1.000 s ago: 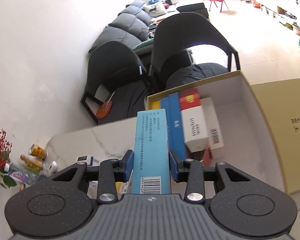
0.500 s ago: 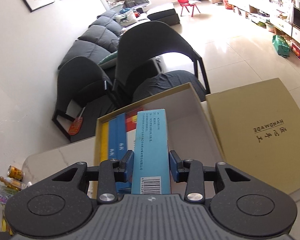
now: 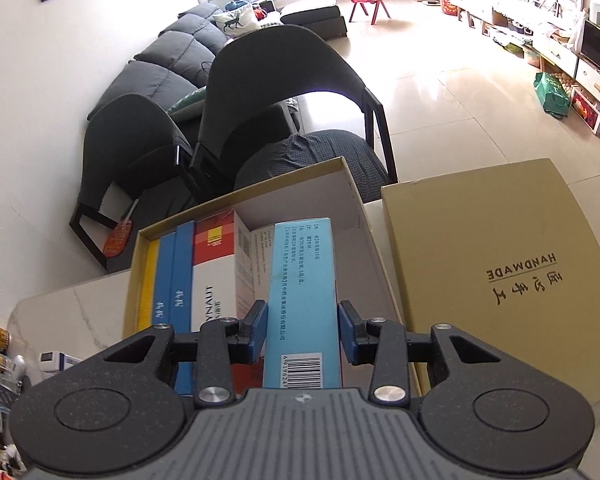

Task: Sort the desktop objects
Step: 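Lower the light-blue box into the shoe box and open the right tool, then withdraw the open right tool from the shoe box toward the table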

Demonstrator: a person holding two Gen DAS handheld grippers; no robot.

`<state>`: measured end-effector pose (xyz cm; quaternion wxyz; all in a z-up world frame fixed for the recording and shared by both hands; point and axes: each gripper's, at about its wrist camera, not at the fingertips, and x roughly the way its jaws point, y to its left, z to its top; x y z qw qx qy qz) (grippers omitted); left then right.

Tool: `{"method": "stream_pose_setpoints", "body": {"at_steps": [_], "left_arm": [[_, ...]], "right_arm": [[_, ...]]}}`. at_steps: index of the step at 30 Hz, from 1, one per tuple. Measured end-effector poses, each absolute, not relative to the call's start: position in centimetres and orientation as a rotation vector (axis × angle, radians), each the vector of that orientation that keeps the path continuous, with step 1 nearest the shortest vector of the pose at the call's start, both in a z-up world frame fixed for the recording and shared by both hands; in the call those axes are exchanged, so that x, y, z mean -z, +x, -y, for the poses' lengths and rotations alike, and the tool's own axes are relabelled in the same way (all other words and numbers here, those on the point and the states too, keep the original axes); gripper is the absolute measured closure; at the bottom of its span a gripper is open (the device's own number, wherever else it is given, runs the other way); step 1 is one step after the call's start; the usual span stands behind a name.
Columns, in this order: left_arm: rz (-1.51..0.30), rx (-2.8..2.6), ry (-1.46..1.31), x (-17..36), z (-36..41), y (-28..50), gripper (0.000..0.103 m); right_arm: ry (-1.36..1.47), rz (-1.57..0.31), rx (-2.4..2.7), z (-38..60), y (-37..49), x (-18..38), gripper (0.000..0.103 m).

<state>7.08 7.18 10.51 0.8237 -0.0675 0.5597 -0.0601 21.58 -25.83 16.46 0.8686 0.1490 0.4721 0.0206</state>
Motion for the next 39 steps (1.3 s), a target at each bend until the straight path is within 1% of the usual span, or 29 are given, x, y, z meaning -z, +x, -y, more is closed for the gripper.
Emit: {"method": "stream_pose_setpoints", "body": {"at_steps": [10, 17, 27, 33, 36, 37, 38, 39], "left_arm": [[-1.207, 0.083, -0.142, -10.6, -7.5, 6.9, 0.000], [-1.213, 0.052, -0.151, -10.7, -7.9, 6.9, 0.000], [-1.205, 0.077, -0.148, -10.7, -7.4, 8.1, 0.000], [-1.191, 0.102, -0.143, -10.7, -7.0, 9.0, 0.000], [-1.188, 0.111, -0.147, -10.6, -7.0, 9.2, 0.000], [-1.188, 0.114, -0.147, -10.5, -7.1, 9.2, 0.000], [-1.188, 0.117, -0.147, -10.5, -7.1, 9.2, 0.000], [-1.187, 0.119, -0.148, -10.4, -7.1, 9.2, 0.000]], "right_arm": [[0.217, -1.024, -0.067, 24.0, 26.7, -12.1, 0.063], [0.209, -0.998, -0.078, 23.0, 29.0, -10.4, 0.061], [0.333, -1.017, -0.096, 24.7, 29.2, -11.1, 0.061], [0.353, -1.014, -0.084, 25.2, 28.4, -12.1, 0.059], [0.359, -1.009, -0.067, 25.3, 28.0, -12.7, 0.053], [0.351, -1.000, -0.065, 25.1, 27.8, -13.1, 0.049], [0.341, -0.991, -0.063, 24.8, 27.6, -13.5, 0.041], [0.330, -0.981, -0.062, 24.6, 27.4, -14.0, 0.037]]}}
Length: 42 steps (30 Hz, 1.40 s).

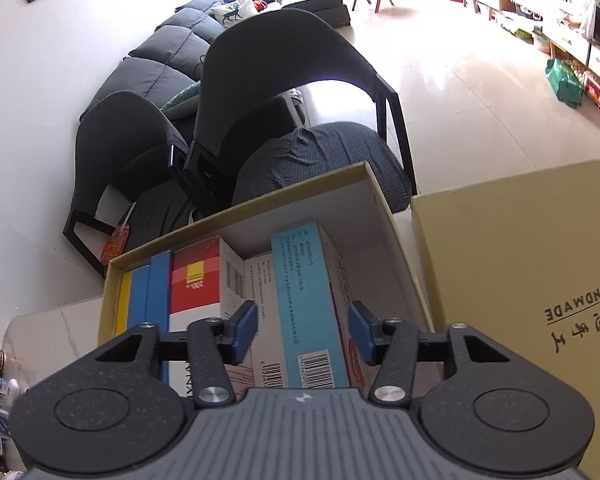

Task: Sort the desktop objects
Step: 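Withdraw the open right tool from the shoe box toward the table, then move the right tool to the white box with blue tooth print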

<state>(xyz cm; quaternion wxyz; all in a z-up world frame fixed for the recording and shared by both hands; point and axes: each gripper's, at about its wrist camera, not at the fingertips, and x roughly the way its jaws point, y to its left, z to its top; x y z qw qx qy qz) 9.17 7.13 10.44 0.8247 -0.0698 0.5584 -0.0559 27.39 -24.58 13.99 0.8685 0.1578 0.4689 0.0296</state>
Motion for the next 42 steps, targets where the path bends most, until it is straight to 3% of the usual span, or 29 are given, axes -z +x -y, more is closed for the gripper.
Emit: {"method": "stream_pose_setpoints", "body": {"at_steps": [1, 5, 11, 16, 23, 32, 42], "left_arm": [[-1.187, 0.120, -0.151, -10.4, -7.2, 9.1, 0.000], [-1.182, 0.120, -0.165, -10.3, -7.8, 8.6, 0.000], [-1.175, 0.087, -0.197, -10.3, -9.9, 7.2, 0.000], [-1.172, 0.037, -0.245, -10.1, -12.5, 5.5, 0.000], [-1.159, -0.033, -0.303, -10.1, -16.2, 2.5, 0.000], [-1.183, -0.082, -0.384, -8.5, -19.5, 0.8, 0.000], [-1.175, 0.079, -0.287, -9.0, -16.3, 3.2, 0.000]], "right_arm": [[0.313, -0.968, -0.065, 24.1, 27.2, -14.5, 0.030], [0.224, -0.902, -0.148, 20.7, 26.4, -17.3, 0.019], [0.030, -0.809, -0.327, 12.7, 25.9, -20.6, 0.010], [-0.177, -0.822, -0.495, 4.1, 26.7, -20.4, 0.009], [-0.391, -1.015, -0.505, -4.8, 31.4, -14.1, 0.009], [-0.470, -1.140, -0.475, -5.5, 30.3, -10.6, 0.007], [-0.237, -1.294, -0.440, -2.6, 22.6, -12.3, 0.006]]}}
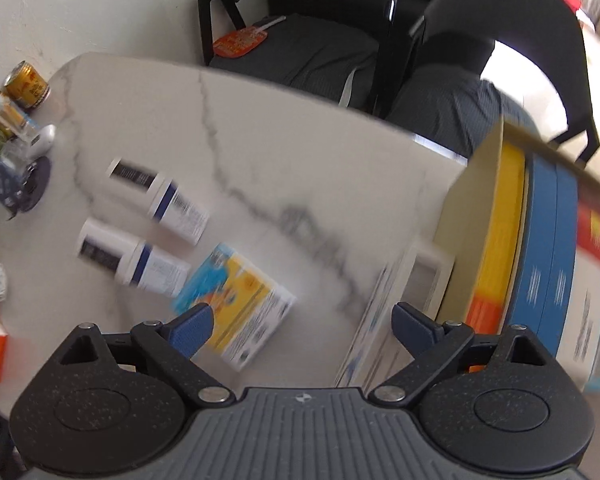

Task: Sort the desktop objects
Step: 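Move the right tool to the white box with blue tooth print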

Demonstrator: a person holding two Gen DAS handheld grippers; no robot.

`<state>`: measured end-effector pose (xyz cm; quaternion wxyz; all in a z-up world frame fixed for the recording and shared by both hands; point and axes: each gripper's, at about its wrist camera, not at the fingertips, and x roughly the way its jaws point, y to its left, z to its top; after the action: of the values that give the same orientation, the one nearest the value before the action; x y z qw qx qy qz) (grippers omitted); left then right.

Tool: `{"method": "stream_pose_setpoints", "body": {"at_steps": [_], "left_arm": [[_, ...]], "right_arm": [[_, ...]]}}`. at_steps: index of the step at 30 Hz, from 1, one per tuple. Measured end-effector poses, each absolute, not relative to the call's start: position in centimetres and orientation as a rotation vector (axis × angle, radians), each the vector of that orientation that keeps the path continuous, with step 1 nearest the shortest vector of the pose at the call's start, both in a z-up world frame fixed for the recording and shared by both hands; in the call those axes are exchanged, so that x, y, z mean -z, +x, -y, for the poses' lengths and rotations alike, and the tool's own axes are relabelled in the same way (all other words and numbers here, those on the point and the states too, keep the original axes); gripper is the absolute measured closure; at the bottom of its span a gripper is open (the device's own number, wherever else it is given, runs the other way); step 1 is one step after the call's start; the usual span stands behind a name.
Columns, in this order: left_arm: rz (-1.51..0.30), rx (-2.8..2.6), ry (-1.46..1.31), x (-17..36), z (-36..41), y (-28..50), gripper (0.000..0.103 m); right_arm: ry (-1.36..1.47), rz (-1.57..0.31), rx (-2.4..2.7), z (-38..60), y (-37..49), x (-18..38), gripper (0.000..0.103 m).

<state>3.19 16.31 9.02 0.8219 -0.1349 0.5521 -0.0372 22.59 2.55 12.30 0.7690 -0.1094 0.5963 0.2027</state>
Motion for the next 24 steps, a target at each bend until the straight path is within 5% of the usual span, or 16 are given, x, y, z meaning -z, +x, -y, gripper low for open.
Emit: {"method": "stream_pose_setpoints", "body": {"at_steps": [9, 24], "left_arm": [[-1.167, 0.137, -0.243, -9.4, -14.8, 3.3, 0.000], [-1.181, 0.053, -0.322, -8.7, -17.4, 0.4, 0.000]], "right_arm": [[-0.330, -1.156, -0.473, -4.1, 23.5, -15.0, 0.006], [-0.435, -1.365, -0.556, -6.1, 24.1, -9.3, 0.009]]}}
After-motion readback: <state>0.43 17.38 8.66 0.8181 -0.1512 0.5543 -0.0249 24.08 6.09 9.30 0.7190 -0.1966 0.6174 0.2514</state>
